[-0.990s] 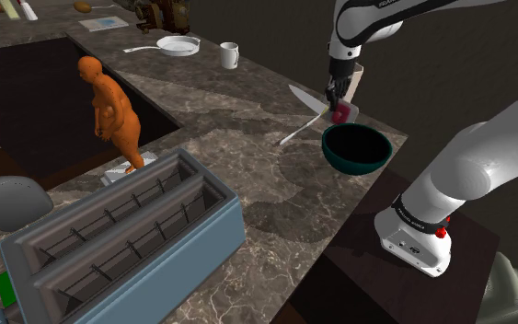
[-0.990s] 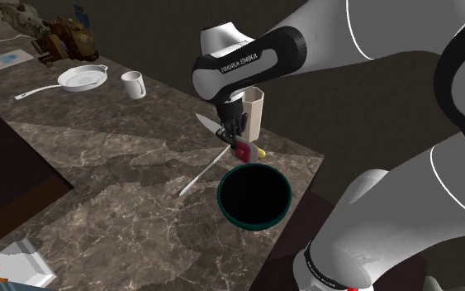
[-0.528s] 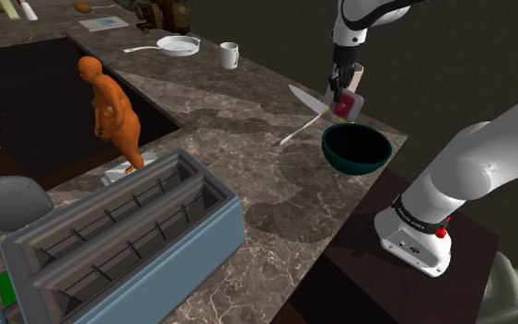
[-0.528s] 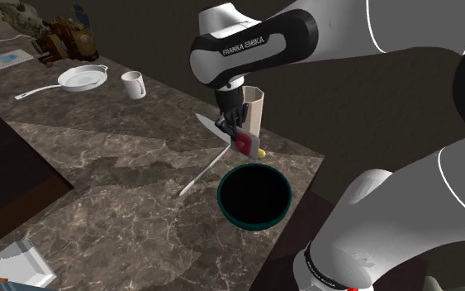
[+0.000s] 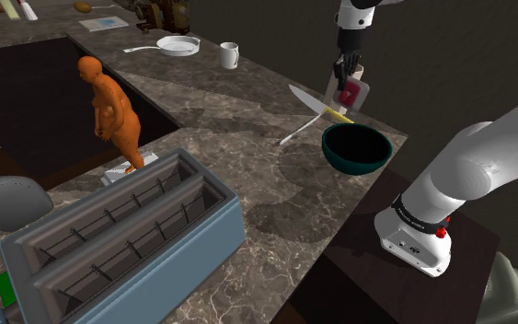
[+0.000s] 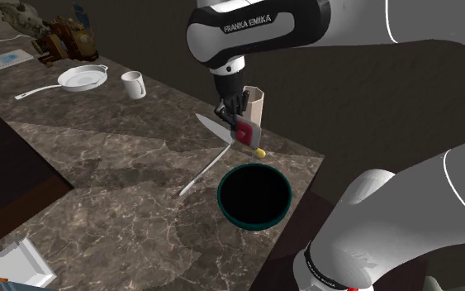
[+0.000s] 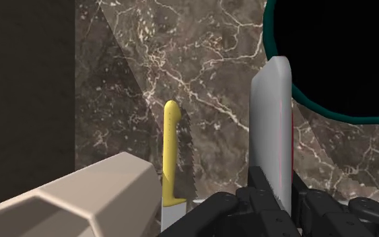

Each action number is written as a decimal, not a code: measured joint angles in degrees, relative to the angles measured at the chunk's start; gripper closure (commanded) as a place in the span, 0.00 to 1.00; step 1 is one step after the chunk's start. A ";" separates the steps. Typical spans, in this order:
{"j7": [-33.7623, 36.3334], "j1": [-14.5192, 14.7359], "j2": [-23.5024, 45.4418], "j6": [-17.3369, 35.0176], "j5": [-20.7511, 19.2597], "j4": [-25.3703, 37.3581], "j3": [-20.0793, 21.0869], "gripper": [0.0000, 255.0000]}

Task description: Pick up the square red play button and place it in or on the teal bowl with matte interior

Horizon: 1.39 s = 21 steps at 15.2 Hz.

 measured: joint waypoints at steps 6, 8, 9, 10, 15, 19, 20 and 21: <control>-0.17 0.02 -0.61 -4.56 0.05 3.95 0.12 1.00; -0.16 0.07 -0.51 -6.15 0.13 5.64 0.21 1.00; -0.17 0.07 -0.86 -6.98 0.12 6.12 0.25 1.00; -0.20 0.07 -0.90 -7.58 0.12 6.68 0.26 1.00; 3.16 1.14 -8.83 -10.35 1.29 1.35 2.88 1.00; 5.98 2.06 -16.72 -14.07 2.83 -2.83 5.25 1.00; 7.25 2.57 -18.47 -14.80 3.70 -3.85 6.37 1.00; 7.98 2.86 -19.90 -15.54 4.25 -4.55 7.01 1.00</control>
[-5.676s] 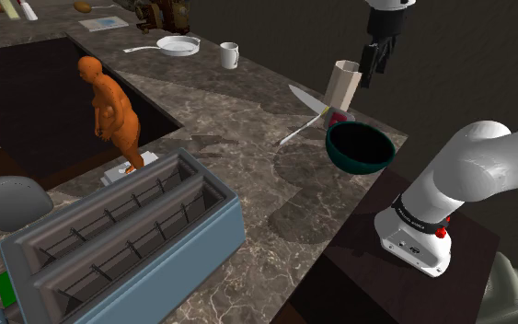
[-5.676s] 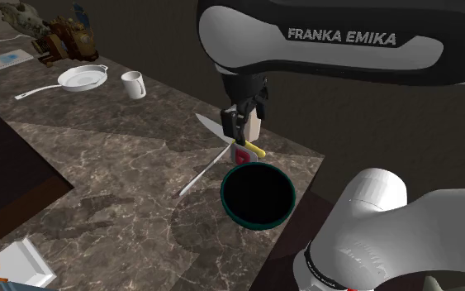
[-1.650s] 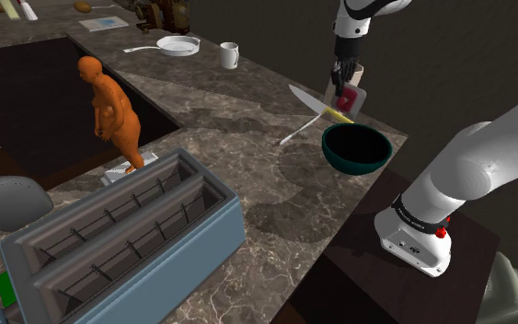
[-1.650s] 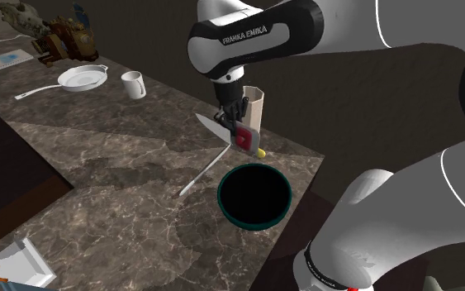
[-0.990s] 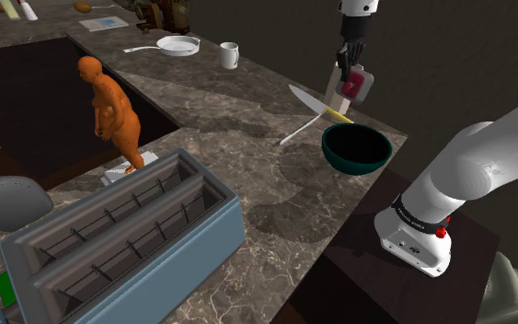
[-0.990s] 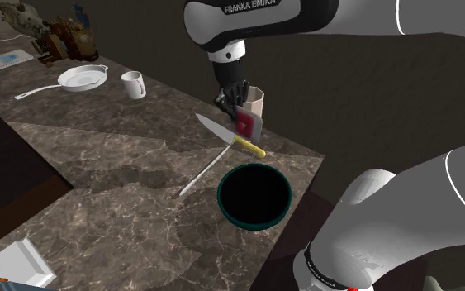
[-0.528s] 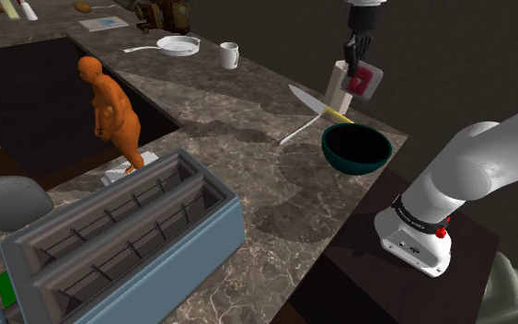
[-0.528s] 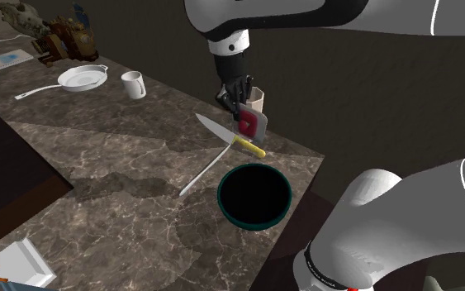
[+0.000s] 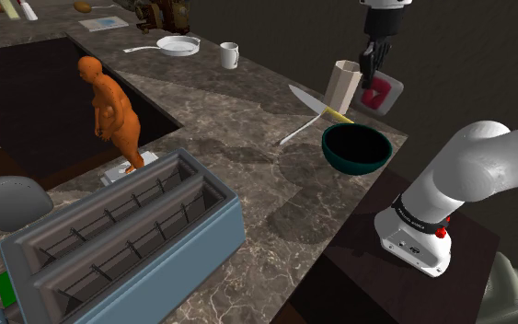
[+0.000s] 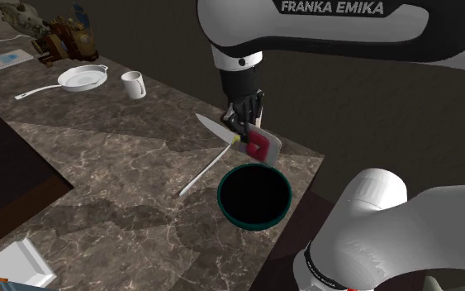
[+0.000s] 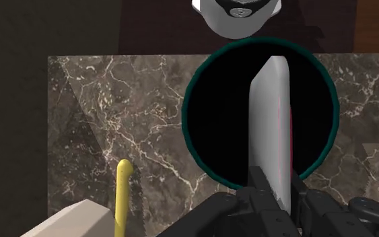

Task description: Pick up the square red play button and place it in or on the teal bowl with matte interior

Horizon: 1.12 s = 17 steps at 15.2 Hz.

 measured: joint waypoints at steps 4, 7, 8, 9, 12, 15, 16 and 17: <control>2.12 0.85 -4.62 -0.66 1.69 -3.96 1.85 1.00; 2.01 0.82 -5.09 1.56 1.66 -6.68 1.81 1.00; 2.09 0.87 -5.20 2.29 1.75 -7.52 1.91 1.00; 2.06 0.87 -5.35 2.99 1.75 -8.38 1.91 1.00; 2.27 1.00 -5.46 5.22 2.00 -10.73 2.18 1.00; 2.13 0.96 -5.36 7.31 1.96 -12.71 2.14 1.00; 2.09 0.95 -5.16 8.19 1.96 -13.39 2.14 1.00; 2.08 0.96 -5.49 8.95 1.98 -14.48 2.15 1.00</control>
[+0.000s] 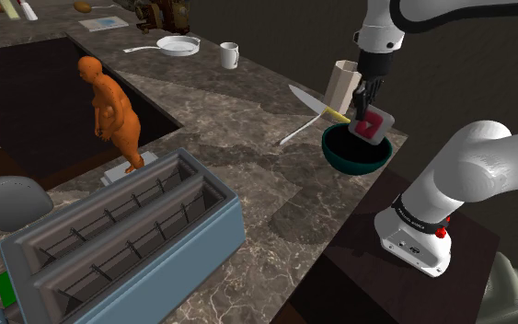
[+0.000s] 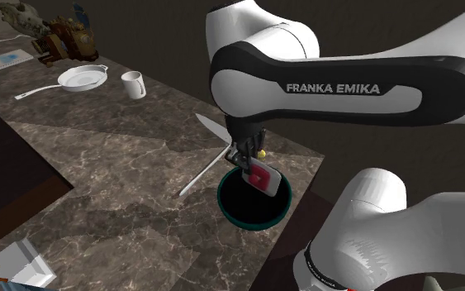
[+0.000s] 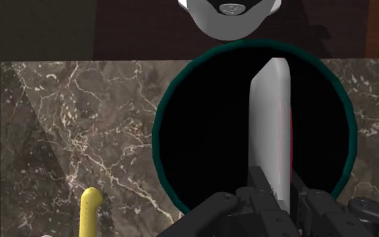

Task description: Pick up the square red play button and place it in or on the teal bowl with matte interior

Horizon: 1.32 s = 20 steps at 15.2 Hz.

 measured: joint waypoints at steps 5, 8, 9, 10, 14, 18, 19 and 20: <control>-0.05 0.00 0.32 1.98 0.02 -1.61 0.03 1.00; -0.04 0.00 0.34 2.07 0.03 -1.68 0.04 1.00; -0.04 0.01 0.34 2.08 0.03 -1.69 0.04 0.00; -0.04 0.01 0.35 2.08 0.03 -1.70 0.04 0.00; -0.04 0.01 0.35 2.08 0.04 -1.71 0.04 0.00; 0.22 0.07 1.55 -1.25 0.10 2.86 0.15 0.00; 0.08 -0.05 1.96 -2.69 -0.07 4.74 -0.04 0.00; -0.01 -0.11 1.89 -3.69 -0.18 5.66 -0.16 0.00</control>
